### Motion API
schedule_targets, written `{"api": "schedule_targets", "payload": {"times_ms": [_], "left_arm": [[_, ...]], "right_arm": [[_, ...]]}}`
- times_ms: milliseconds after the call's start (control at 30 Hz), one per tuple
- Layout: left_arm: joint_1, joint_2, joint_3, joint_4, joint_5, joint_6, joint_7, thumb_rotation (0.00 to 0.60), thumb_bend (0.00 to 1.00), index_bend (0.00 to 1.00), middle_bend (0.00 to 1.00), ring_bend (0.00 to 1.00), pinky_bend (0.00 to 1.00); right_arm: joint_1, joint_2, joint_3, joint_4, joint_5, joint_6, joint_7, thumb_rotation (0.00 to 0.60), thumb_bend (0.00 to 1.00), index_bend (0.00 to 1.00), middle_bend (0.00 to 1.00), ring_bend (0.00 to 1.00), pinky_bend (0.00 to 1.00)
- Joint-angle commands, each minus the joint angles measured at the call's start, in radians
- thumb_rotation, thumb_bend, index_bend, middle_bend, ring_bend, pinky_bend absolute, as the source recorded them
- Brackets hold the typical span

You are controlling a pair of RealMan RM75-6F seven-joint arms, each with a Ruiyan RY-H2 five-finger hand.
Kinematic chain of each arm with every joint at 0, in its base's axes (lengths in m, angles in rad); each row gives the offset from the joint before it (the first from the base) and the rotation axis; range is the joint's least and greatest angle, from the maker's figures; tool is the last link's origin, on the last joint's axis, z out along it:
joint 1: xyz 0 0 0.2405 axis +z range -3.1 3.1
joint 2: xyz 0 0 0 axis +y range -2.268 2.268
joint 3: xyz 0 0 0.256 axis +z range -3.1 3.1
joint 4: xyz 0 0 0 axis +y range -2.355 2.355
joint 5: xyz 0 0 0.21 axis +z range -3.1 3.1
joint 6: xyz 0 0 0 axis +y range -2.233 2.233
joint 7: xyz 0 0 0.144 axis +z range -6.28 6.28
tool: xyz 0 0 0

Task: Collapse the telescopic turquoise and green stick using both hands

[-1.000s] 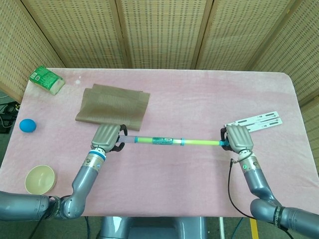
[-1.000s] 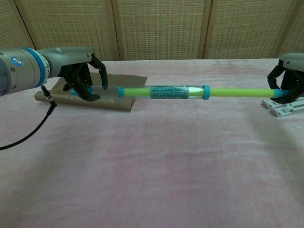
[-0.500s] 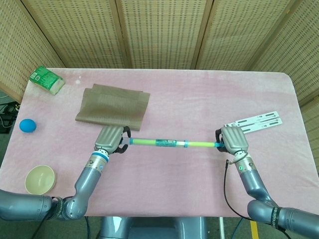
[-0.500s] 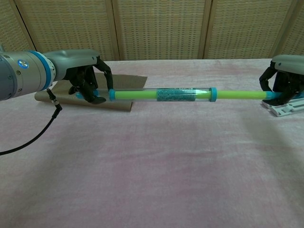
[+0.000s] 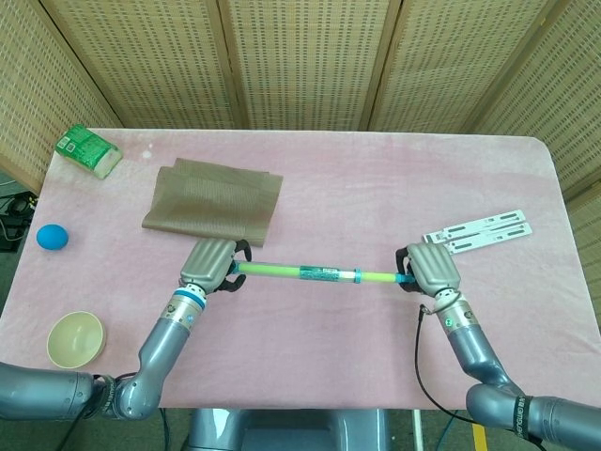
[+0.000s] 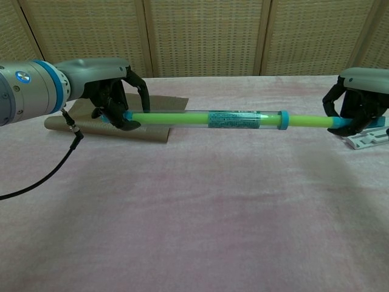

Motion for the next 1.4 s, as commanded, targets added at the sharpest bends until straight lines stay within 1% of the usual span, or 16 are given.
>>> {"api": "schedule_targets", "payload": {"times_ms": [33, 100, 167, 200, 267, 333, 367, 400, 467, 533, 633, 733, 967, 1167, 1300, 1400], "left_arm": [[0.001, 0.006, 0.004, -0.003, 0.000, -0.003, 0.000, 0.600, 0.50, 0.52, 0.88, 0.78, 0.71], [0.003, 0.011, 0.007, -0.006, 0.004, -0.004, 0.000, 0.600, 0.48, 0.46, 0.80, 0.72, 0.68], [0.005, 0.020, 0.013, -0.012, 0.005, -0.010, 0.002, 0.600, 0.41, 0.32, 0.64, 0.60, 0.60], [0.005, 0.028, 0.017, -0.018, 0.000, -0.015, 0.005, 0.600, 0.38, 0.27, 0.57, 0.54, 0.56], [0.003, 0.050, 0.028, -0.036, -0.027, -0.028, 0.020, 0.600, 0.29, 0.11, 0.31, 0.36, 0.44], [0.000, 0.073, 0.038, -0.054, -0.053, -0.038, 0.038, 0.600, 0.24, 0.03, 0.12, 0.20, 0.32], [-0.001, 0.084, 0.042, -0.061, -0.065, -0.041, 0.045, 0.600, 0.22, 0.01, 0.04, 0.12, 0.25], [-0.002, 0.101, 0.048, -0.073, -0.083, -0.045, 0.053, 0.600, 0.22, 0.00, 0.02, 0.07, 0.21], [-0.001, 0.127, 0.054, -0.092, -0.107, -0.054, 0.055, 0.600, 0.20, 0.00, 0.00, 0.00, 0.12], [0.005, 0.158, 0.069, -0.108, -0.126, -0.067, 0.055, 0.600, 0.19, 0.00, 0.00, 0.00, 0.06], [0.022, 0.195, 0.083, -0.130, -0.121, -0.074, 0.032, 0.600, 0.19, 0.00, 0.00, 0.00, 0.00], [0.063, 0.230, 0.110, -0.147, -0.058, -0.053, -0.004, 0.600, 0.19, 0.00, 0.00, 0.00, 0.00], [0.212, 0.302, 0.196, -0.170, 0.203, 0.047, -0.129, 0.600, 0.19, 0.00, 0.00, 0.00, 0.00], [0.324, 0.327, 0.273, -0.147, 0.403, 0.136, -0.191, 0.600, 0.19, 0.00, 0.00, 0.00, 0.00], [0.406, 0.337, 0.318, -0.118, 0.558, 0.233, -0.216, 0.600, 0.19, 0.00, 0.00, 0.00, 0.00], [0.459, 0.337, 0.350, -0.083, 0.638, 0.299, -0.220, 0.600, 0.19, 0.00, 0.00, 0.00, 0.00]], "right_arm": [[0.001, 0.004, -0.003, -0.007, -0.001, 0.001, 0.000, 0.600, 0.59, 0.82, 1.00, 1.00, 0.72], [0.001, 0.007, -0.005, -0.010, -0.001, 0.002, 0.001, 0.600, 0.58, 0.80, 1.00, 1.00, 0.72], [0.000, 0.011, -0.007, -0.012, -0.003, 0.002, 0.004, 0.600, 0.56, 0.73, 0.98, 0.98, 0.71], [-0.001, 0.014, -0.009, -0.013, -0.004, 0.004, 0.003, 0.600, 0.52, 0.67, 0.93, 0.94, 0.68], [-0.002, 0.025, -0.018, -0.014, -0.002, 0.009, -0.016, 0.600, 0.45, 0.56, 0.80, 0.82, 0.60], [-0.001, 0.040, -0.033, -0.016, 0.014, 0.014, -0.055, 0.600, 0.36, 0.42, 0.59, 0.66, 0.50], [0.000, 0.047, -0.039, -0.019, 0.026, 0.016, -0.074, 0.600, 0.34, 0.38, 0.53, 0.61, 0.47], [0.001, 0.056, -0.046, -0.026, 0.046, 0.020, -0.101, 0.600, 0.31, 0.32, 0.43, 0.53, 0.43], [0.002, 0.073, -0.057, -0.045, 0.095, 0.027, -0.142, 0.600, 0.27, 0.26, 0.30, 0.40, 0.35], [0.004, 0.095, -0.065, -0.070, 0.156, 0.023, -0.172, 0.600, 0.24, 0.21, 0.19, 0.27, 0.31], [0.004, 0.126, -0.073, -0.097, 0.208, 0.027, -0.192, 0.600, 0.22, 0.18, 0.11, 0.18, 0.28], [-0.010, 0.151, -0.088, -0.111, 0.216, 0.049, -0.195, 0.600, 0.22, 0.15, 0.06, 0.12, 0.24], [-0.076, 0.184, -0.127, -0.122, 0.142, 0.103, -0.137, 0.600, 0.20, 0.11, 0.00, 0.00, 0.14], [-0.107, 0.185, -0.168, -0.117, 0.086, 0.111, -0.134, 0.600, 0.18, 0.08, 0.00, 0.00, 0.02], [-0.140, 0.192, -0.185, -0.129, 0.003, 0.158, -0.115, 0.600, 0.18, 0.08, 0.00, 0.00, 0.00], [-0.172, 0.194, -0.201, -0.129, -0.074, 0.201, -0.089, 0.600, 0.18, 0.08, 0.00, 0.00, 0.00]]}}
